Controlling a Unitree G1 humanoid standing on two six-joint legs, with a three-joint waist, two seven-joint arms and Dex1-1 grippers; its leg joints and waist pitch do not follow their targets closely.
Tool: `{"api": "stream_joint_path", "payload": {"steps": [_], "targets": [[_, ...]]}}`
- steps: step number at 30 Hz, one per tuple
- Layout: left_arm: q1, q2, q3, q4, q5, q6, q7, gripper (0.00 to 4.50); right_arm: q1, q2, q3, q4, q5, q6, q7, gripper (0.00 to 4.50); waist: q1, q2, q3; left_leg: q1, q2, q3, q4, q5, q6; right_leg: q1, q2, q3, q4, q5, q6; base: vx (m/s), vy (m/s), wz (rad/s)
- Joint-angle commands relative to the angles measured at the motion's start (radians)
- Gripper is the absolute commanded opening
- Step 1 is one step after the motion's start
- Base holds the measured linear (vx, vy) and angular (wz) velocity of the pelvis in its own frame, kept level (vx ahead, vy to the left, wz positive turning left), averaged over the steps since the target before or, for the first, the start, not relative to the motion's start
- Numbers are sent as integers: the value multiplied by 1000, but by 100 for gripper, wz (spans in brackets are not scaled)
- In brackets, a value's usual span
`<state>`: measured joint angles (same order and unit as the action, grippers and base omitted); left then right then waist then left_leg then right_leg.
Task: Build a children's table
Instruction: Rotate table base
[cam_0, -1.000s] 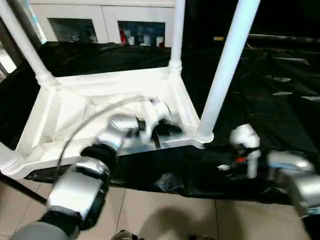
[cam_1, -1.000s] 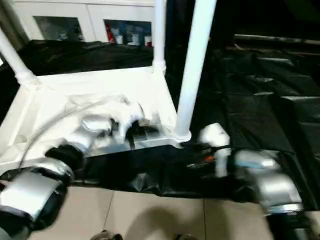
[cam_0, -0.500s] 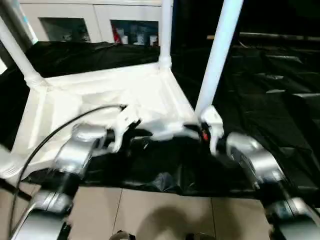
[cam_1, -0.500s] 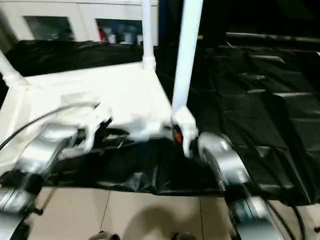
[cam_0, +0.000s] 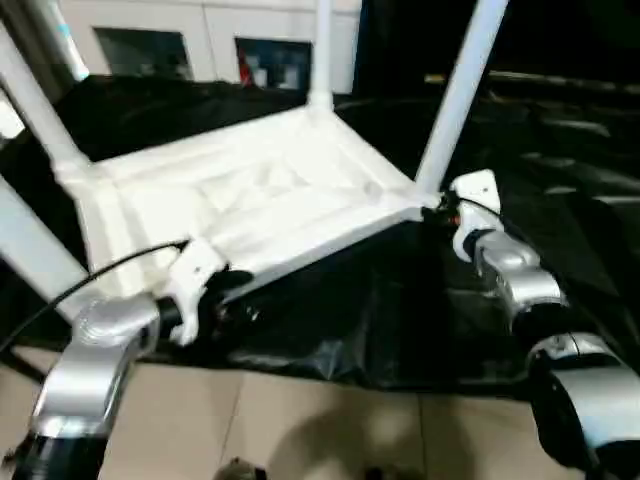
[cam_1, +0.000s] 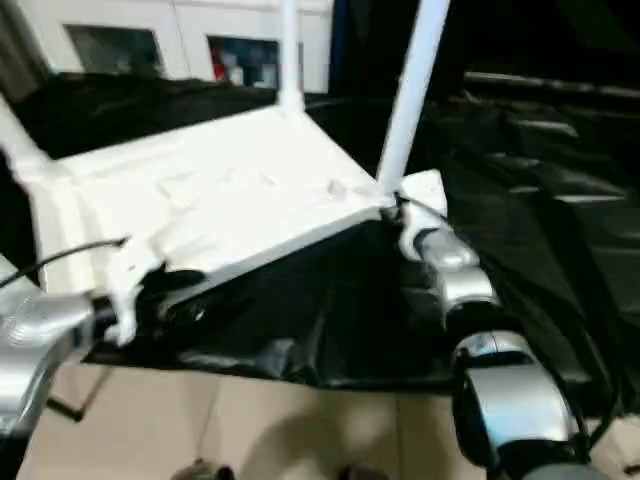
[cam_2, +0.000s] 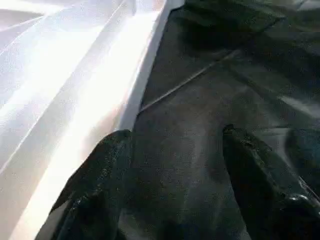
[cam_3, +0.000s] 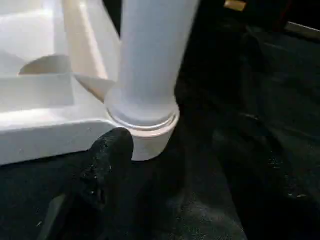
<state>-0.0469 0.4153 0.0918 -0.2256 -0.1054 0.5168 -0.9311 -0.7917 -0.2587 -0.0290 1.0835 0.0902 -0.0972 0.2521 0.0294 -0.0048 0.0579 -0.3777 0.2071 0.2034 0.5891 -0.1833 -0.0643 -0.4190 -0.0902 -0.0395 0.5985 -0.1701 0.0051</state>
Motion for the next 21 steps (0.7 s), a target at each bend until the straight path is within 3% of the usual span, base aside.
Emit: {"api": "stream_joint_path", "payload": {"steps": [1,3,6,9,11,13,17,20,21], "targets": [[61,26,51,-103,-42,64,-14,355,-14,11,-24,-1,38,-38,76,299,0,-8,-70,-3,14,-9,-63,-138,62,57,-28,23,-39,-76,-225,0,0,0],[135,75,85,-183,-90,147,-63,367,-2,20,-13,-6,42,-53,153,299,-1,-8,-74,3,14,-5,-53,-101,100,51,-24,24,-33,-10,-256,0,0,0],[207,133,113,-242,-131,199,-109,403,14,28,3,-6,37,-75,214,299,0,-10,-67,5,17,-1,-53,-131,121,42,-20,24,-38,-49,-275,0,0,0],[267,190,148,-260,-159,223,-138,434,44,45,12,-35,61,-75,311,299,5,-8,-54,15,21,-2,-64,-238,78,29,-18,27,-53,-200,-249,0,0,0],[272,194,159,-245,-140,198,-114,443,70,62,20,-78,81,-70,397,299,7,-10,-52,18,22,-3,-67,-278,54,27,-18,29,-56,-236,-229,0,0,0],[270,191,159,-241,-133,195,-94,447,79,71,22,-99,93,-63,437,299,7,-8,-53,17,23,-8,-72,-293,32,30,-20,29,-55,-246,-214,0,0,0],[243,157,139,-222,-120,162,-29,447,70,95,41,-116,87,-91,495,299,4,-12,-56,14,24,-11,-73,-293,22,32,-25,30,-56,-259,-210,0,0,0],[241,142,125,-216,-129,160,-1,447,-4,107,-3,-53,85,-118,425,299,6,-7,-59,14,22,-11,-70,-291,16,32,-27,31,-54,-265,-212,0,0,0],[241,142,125,-216,-129,160,-1,447,-4,107,-3,-53,85,-118,425,299,2,-11,-59,15,20,-11,-68,-299,11,29,-26,30,-55,-279,-216,0,0,0]]}}
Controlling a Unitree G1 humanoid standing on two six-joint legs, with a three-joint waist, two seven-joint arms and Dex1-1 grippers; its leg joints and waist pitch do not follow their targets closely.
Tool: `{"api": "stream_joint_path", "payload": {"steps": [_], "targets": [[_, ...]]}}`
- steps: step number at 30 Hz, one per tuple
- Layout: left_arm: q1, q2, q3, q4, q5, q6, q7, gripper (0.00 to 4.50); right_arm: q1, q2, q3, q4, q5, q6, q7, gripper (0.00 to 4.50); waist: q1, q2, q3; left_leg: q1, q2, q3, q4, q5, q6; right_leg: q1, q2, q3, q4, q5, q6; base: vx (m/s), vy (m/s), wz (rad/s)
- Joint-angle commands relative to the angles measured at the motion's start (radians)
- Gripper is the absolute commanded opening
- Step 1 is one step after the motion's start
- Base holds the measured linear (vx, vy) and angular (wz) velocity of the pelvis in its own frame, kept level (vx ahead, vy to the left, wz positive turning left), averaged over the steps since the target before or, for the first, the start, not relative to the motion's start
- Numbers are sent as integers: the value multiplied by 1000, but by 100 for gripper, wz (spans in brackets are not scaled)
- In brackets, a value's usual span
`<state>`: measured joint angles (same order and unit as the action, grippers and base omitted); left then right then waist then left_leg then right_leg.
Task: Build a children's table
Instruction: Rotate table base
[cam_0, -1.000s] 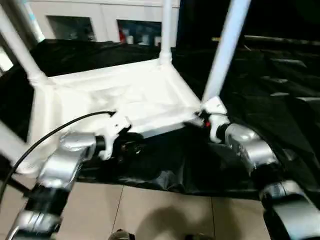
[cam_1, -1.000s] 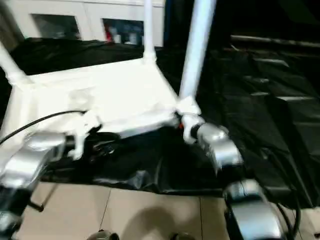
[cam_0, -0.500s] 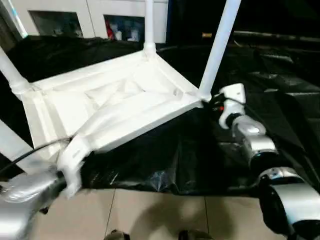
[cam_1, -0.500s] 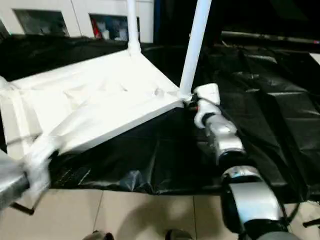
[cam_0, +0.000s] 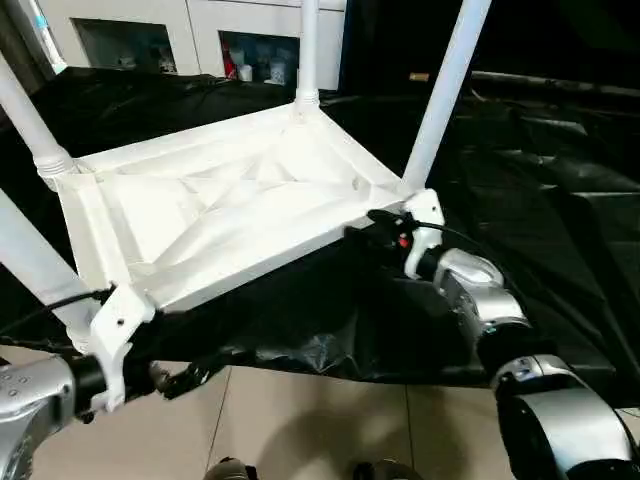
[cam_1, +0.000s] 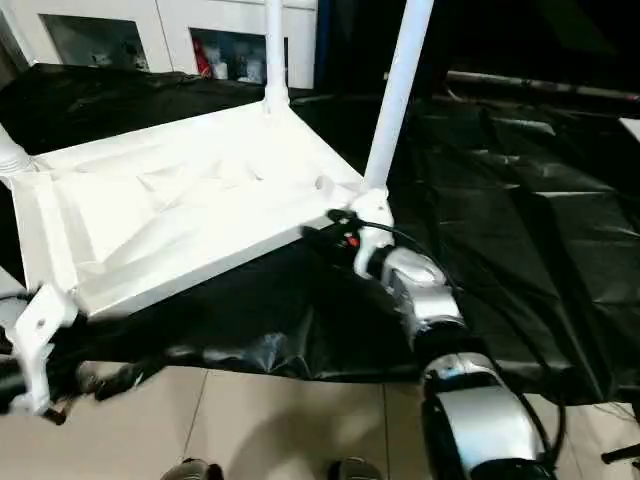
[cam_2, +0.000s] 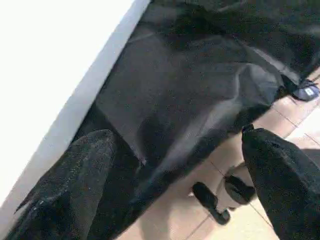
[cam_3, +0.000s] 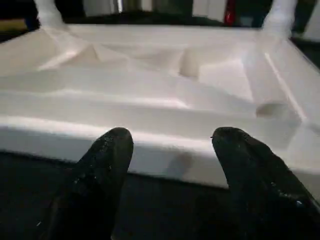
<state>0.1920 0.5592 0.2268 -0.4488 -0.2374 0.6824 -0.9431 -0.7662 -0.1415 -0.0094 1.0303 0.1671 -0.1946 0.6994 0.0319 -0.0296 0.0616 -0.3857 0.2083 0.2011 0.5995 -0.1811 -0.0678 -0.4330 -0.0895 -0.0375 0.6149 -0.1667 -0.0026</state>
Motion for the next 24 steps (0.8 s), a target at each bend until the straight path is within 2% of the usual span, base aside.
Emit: {"api": "stream_joint_path", "payload": {"steps": [1,2,3,4,6,7,9,10,11,12,16,17,18,19,20,21,22,23,24], "targets": [[14,-1,-16,9,4,-5,10,447,-70,-9,-44,34,7,-29,-77,299,2,14,-64,23,19,-9,-78,-296,11,44,-30,28,-70,-287,-201,0,0,0],[37,2,-15,9,1,-9,3,447,-108,-10,-67,63,18,-28,-110,299,-1,10,-63,22,18,-9,-78,-300,11,43,-27,27,-70,-291,-197,0,0,0],[55,6,-14,12,0,-15,1,447,-133,-12,-80,82,27,-24,-125,299,-3,11,-64,21,17,-10,-76,-300,10,43,-26,27,-68,-291,-197,0,0,0],[79,12,-7,15,-1,-23,0,447,-161,-17,-93,105,36,-21,-141,299,-3,5,-62,22,17,-8,-76,-313,14,40,-24,27,-72,-300,-188,0,0,0],[91,16,-4,17,-2,-28,2,447,-173,-19,-98,115,39,-20,-144,299,0,11,-63,25,17,-8,-75,-318,15,37,-23,27,-71,-295,-185,0,0,0],[115,22,8,15,0,-35,2,447,-200,-25,-103,139,36,-20,-164,299,-2,-2,-58,21,17,-8,-77,-320,17,35,-21,27,-73,-292,-184,0,0,0],[150,29,28,-2,-6,-38,7,447,-240,-33,-116,177,34,-18,-193,299,3,3,-59,22,18,-10,-77,-320,15,34,-21,27,-69,-285,-180,0,0,0],[175,27,45,-21,-11,-35,12,447,-264,-39,-124,197,34,-14,-214,299,0,-13,-49,17,18,-8,-80,-321,18,31,-18,26,-71,-278,-180,0,0,0],[204,22,66,-44,-17,-41,11,447,-284,-45,-132,214,36,-5,-234,299,2,-14,-44,15,18,-11,-83,-329,16,33,-20,26,-70,-290,-173,0,0,0],[208,21,69,-47,-17,-41,11,447,-286,-45,-134,216,36,-4,-236,299,2,-11,-45,17,19,-11,-82,-335,14,32,-20,27,-69,-293,-172,0,0,0],[315,-6,151,-115,-44,-64,17,447,-341,-61,-164,263,26,10,-280,299,3,-30,-18,17,21,-12,-91,-378,9,20,-15,27,-75,-314,-150,0,0,0],[353,-23,187,-137,-56,-76,22,447,-354,-71,-170,275,24,11,-305,299,0,-49,-4,14,21,-11,-92,-392,10,15,-15,28,-78,-326,-145,0,0,0],[370,-29,204,-146,-64,-85,26,447,-361,-75,-173,281,23,10,-319,299,5,-39,-6,17,21,-15,-93,-388,3,19,-18,30,-75,-326,-137,0,0,0],[398,-47,242,-158,-79,-96,32,447,-372,-87,-181,290,22,12,-355,299,3,-56,5,16,22,-12,-93,-382,4,13,-16,30,-78,-320,-136,0,0,0],[412,-55,262,-164,-87,-102,34,447,-378,-93,-185,294,22,12,-374,299,4,-51,7,16,21,-13,-94,-384,1,15,-16,31,-75,-315,-135,0,0,0],[442,-66,298,-176,-103,-112,25,447,-386,-104,-195,300,26,12,-398,299,7,-59,15,18,21,-11,-93,-368,3,11,-16,33,-74,-298,-133,0,0,0],[464,-74,330,-182,-116,-118,17,447,-390,-113,-202,303,27,13,-422,299,9,-59,16,23,22,-8,-92,-362,5,9,-14,33,-75,-283,-133,0,0,0],[467,-75,334,-183,-117,-119,16,447,-391,-115,-203,304,27,13,-426,299,13,-64,24,23,22,-5,-91,-338,11,7,-12,35,-72,-254,-139,0,0,0],[490,-80,372,-185,-134,-126,3,447,-395,-125,-213,308,27,13,-449,299,15,-62,27,24,22,-5,-91,-332,9,6,-10,35,-72,-247,-140,0,0,0]]}}
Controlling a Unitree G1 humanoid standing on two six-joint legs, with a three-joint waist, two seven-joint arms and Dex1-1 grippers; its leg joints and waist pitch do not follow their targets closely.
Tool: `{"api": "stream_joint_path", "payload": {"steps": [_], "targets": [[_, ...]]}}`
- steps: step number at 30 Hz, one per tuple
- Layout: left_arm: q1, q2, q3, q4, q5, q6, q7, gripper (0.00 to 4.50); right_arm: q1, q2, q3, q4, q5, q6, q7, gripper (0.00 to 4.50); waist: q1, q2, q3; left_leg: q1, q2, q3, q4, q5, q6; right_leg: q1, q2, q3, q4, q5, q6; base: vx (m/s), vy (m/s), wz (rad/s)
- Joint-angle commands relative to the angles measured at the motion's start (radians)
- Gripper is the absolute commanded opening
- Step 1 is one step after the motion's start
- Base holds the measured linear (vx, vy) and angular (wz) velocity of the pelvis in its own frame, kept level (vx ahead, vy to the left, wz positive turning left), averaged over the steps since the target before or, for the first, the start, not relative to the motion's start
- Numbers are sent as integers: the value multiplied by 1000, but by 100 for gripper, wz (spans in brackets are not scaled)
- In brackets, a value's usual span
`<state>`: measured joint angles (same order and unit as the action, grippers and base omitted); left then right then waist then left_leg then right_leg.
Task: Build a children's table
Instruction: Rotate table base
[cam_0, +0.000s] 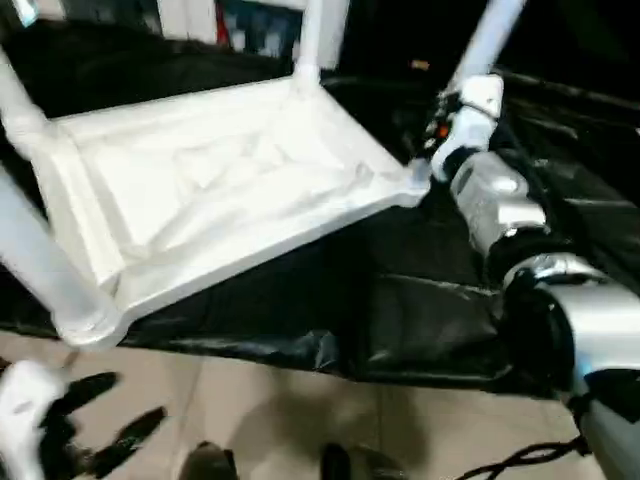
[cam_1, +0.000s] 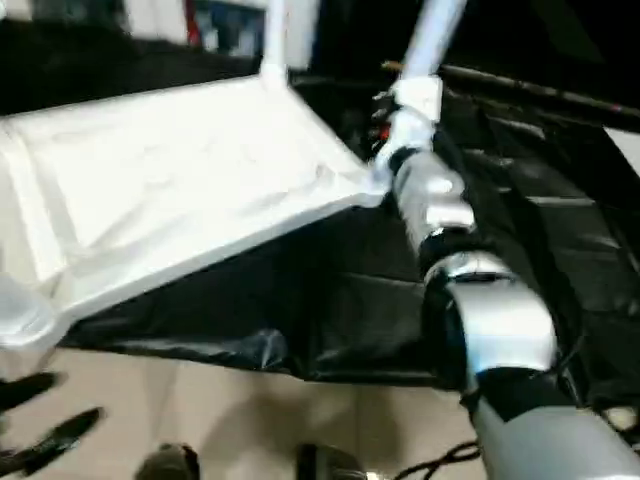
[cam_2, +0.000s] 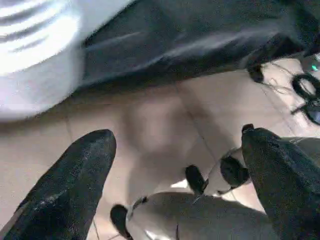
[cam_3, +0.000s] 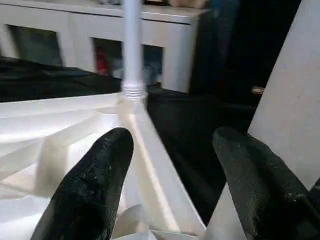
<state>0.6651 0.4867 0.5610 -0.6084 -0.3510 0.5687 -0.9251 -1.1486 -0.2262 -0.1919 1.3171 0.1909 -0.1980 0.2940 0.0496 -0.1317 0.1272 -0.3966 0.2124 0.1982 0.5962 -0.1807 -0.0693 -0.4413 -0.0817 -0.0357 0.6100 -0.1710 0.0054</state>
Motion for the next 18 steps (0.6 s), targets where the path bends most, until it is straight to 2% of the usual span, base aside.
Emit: {"api": "stream_joint_path", "payload": {"steps": [1,2,3,4,5,6,7,8,9,10,11,13,14,15,16,17,18], "targets": [[25,-8,50,-25,-26,-16,-18,447,-13,-44,-32,23,0,16,-52,299,-1,39,-35,36,19,-1,-89,-330,7,15,-15,33,-64,-226,-149,0,0,0],[50,-7,102,-21,-45,-27,-33,447,-14,-59,-37,28,-11,16,-87,299,4,37,-32,38,19,0,-88,-325,1,16,-15,33,-62,-214,-148,0,0,0],[50,-7,102,-21,-45,-27,-33,447,-14,-59,-37,28,-11,16,-87,299,4,36,-31,38,18,1,-87,-318,-1,17,-15,34,-60,-201,-150,0,0,0],[51,-1,136,-21,-70,-26,-40,447,-12,-62,-45,30,-9,16,-88,299,6,33,-28,38,19,2,-87,-306,0,18,-14,34,-60,-184,-150,0,0,0],[41,9,178,-21,-101,-22,-44,447,-8,-64,-48,31,-9,14,-82,299,9,37,-29,43,17,6,-83,-287,3,17,-13,36,-56,-149,-158,0,0,0],[41,9,178,-21,-101,-22,-44,447,-8,-64,-48,31,-9,14,-82,299,9,37,-29,43,17,6,-83,-287,3,17,-13,36,-56,-149,-158,0,0,0],[-1,31,247,-21,-168,-2,-51,447,4,-55,-49,29,-1,16,-25,299,9,34,-28,37,15,6,-82,-267,7,24,-13,37,-49,-118,-165,0,0,0],[-14,39,265,-20,-192,0,-50,447,8,-51,-49,28,1,18,-3,299,7,34,-26,34,15,5,-83,-258,11,26,-12,38,-48,-106,-170,0,0,0],[-42,55,294,-29,-253,12,-53,447,23,-38,-46,24,7,29,73,299,8,38,-29,34,14,4,-81,-252,11,29,-13,38,-44,-90,-175,0,0,0],[-42,55,294,-29,-253,12,-53,447,23,-38,-46,24,7,29,73,299,7,37,-27,31,14,3,-82,-249,11,30,-14,38,-44,-88,-177,0,0,0],[-72,72,303,-40,-304,20,-48,447,47,-24,-32,17,3,37,145,299,3,35,-31,26,14,1,-82,-243,11,37,-16,39,-41,-87,-181,0,0,0],[-83,77,301,-44,-323,19,-44,447,58,-19,-25,14,-2,39,168,299,2,34,-34,29,14,2,-78,-214,18,38,-18,41,-39,-66,-191,0,0,0],[-110,78,288,-49,-339,22,-29,447,79,-13,-11,8,-9,35,203,299,0,37,-40,28,16,1,-78,-186,20,43,-18,40,-35,-41,-200,0,0,0],[-184,79,246,-48,-348,24,14,447,129,-3,15,-8,-29,19,242,299,0,37,-41,31,16,3,-75,-177,23,40,-17,40,-35,-25,-205,0,0,0],[-208,80,233,-45,-350,26,28,447,145,0,23,-14,-36,12,253,299,1,38,-40,32,16,4,-75,-170,24,40,-15,40,-35,-14,-205,0,0,0],[-228,80,218,-43,-347,27,38,447,161,2,28,-21,-39,1,267,299,2,44,-51,37,15,6,-70,-154,29,42,-18,42,-29,10,-219,0,0,0],[-247,78,199,-37,-336,30,49,447,182,3,29,-33,-35,-3,290,299,1,41,-50,32,16,6,-70,-137,37,45,-20,42,-28,16,-237,0,0,0]]}}
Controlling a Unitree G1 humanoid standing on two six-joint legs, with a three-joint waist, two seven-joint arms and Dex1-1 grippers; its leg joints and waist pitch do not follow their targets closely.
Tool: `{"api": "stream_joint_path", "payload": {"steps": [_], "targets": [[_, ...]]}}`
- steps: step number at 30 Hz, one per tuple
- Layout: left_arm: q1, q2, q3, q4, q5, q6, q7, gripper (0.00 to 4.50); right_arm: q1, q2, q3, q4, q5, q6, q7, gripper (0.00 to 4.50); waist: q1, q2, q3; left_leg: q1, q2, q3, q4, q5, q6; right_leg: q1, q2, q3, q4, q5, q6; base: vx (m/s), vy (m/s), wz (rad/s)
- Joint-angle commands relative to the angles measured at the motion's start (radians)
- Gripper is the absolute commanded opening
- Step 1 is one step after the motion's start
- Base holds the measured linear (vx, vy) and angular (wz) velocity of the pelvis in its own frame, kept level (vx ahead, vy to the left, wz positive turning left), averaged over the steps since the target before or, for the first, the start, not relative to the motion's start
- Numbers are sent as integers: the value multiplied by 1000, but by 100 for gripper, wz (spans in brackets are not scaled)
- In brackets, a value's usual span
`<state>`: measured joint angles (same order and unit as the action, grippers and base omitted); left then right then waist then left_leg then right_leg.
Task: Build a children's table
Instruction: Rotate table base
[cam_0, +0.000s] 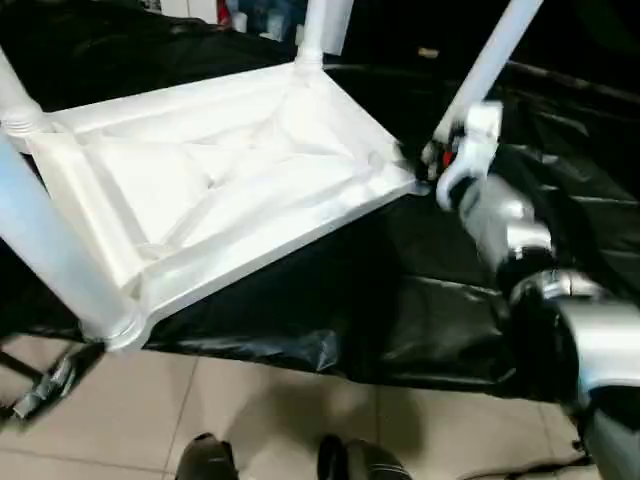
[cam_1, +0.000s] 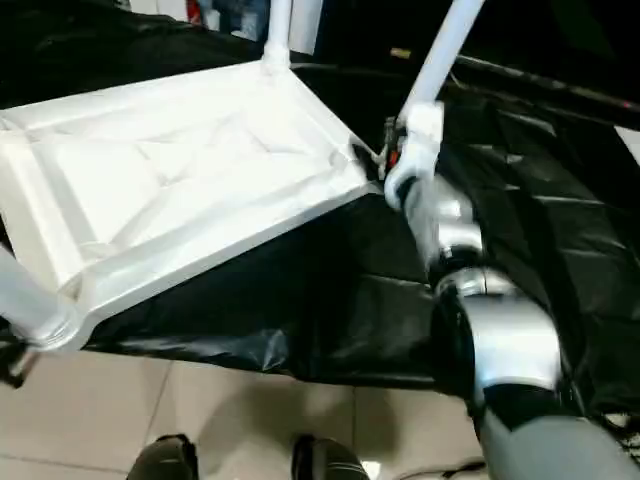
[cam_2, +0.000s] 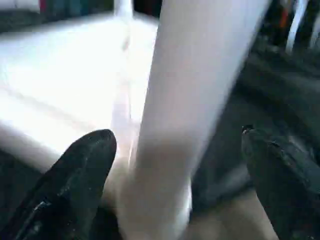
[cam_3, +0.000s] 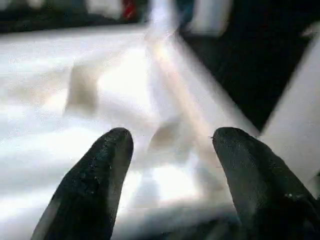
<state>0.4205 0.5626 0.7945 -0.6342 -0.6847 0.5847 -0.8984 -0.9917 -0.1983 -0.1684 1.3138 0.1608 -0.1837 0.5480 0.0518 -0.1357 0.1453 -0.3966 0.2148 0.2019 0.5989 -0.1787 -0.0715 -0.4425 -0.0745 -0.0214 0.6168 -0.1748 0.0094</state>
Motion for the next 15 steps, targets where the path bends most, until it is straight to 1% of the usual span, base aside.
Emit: {"api": "stream_joint_path", "payload": {"steps": [1,2,3,4,5,6,7,8,9,10,11,12,13,14,15], "targets": [[-16,1,-48,-7,7,14,28,447,44,-23,6,-42,0,-20,61,299,-1,41,-71,33,14,3,-71,-140,41,50,-30,29,-34,11,-240,0,0,0],[-32,-1,-64,-2,14,15,32,447,71,-21,11,-61,4,-26,97,299,-1,41,-71,33,14,3,-71,-140,41,50,-30,29,-34,11,-240,0,0,0],[-54,-1,-80,9,18,14,43,447,104,-20,15,-87,7,-28,127,299,0,44,-73,31,14,3,-69,-122,48,53,-30,31,-32,24,-246,0,0,0],[-78,-2,-98,16,10,11,50,447,139,-20,18,-115,11,-25,150,299,1,48,-73,33,13,4,-69,-122,52,52,-29,32,-34,20,-246,0,0,0],[-114,2,-123,22,-27,21,68,447,187,-21,23,-157,13,-15,174,299,4,55,-74,36,13,4,-69,-127,49,52,-29,32,-34,15,-251,0,0,0],[-114,2,-123,22,-27,21,68,447,187,-21,23,-157,13,-15,174,299,3,52,-74,36,13,5,-69,-133,47,51,-28,32,-36,10,-253,0,0,0],[-175,2,-180,22,-39,33,78,447,237,-21,28,-191,8,-4,149,299,6,53,-72,38,14,4,-73,-174,28,49,-29,30,-41,-50,-252,0,0,0],[-203,2,-208,24,-38,38,82,447,253,-21,29,-202,5,1,126,299,5,56,-73,40,14,4,-71,-193,22,47,-29,32,-40,-72,-253,0,0,0],[-246,2,-251,28,-34,42,84,447,270,-21,28,-209,-1,2,88,299,6,54,-70,41,13,3,-74,-212,14,46,-30,31,-44,-104,-245,0,0,0],[-247,2,-252,28,-34,42,84,447,270,-21,28,-209,-1,2,88,299,7,60,-72,44,13,2,-73,-230,5,44,-31,32,-45,-135,-242,0,0,0],[-304,-4,-309,39,-28,45,90,447,284,-16,20,-218,-3,4,59,299,8,53,-73,40,11,-1,-75,-255,-9,48,-34,33,-50,-190,-227,0,0,0],[-365,-17,-364,59,-18,49,95,447,291,-10,13,-225,0,10,44,299,9,62,-76,41,11,-2,-75,-258,-16,48,-35,33,-49,-202,-220,0,0,0],[-408,-28,-404,76,-5,51,98,447,293,-5,11,-229,-1,12,37,299,13,62,-77,56,10,3,-71,-272,-19,33,-31,34,-54,-217,-214,0,0,0],[-413,-29,-410,79,-4,51,98,447,294,-4,12,-231,-2,13,37,299,14,62,-74,57,9,4,-71,-287,-18,30,-30,34,-57,-229,-214,-51,-16,10],[-475,-39,-472,113,9,54,99,447,305,6,17,-261,-6,26,30,299,11,64,-78,45,9,-2,-74,-296,-25,41,-34,34,-54,-251,-211,-54,-17,4]]}}
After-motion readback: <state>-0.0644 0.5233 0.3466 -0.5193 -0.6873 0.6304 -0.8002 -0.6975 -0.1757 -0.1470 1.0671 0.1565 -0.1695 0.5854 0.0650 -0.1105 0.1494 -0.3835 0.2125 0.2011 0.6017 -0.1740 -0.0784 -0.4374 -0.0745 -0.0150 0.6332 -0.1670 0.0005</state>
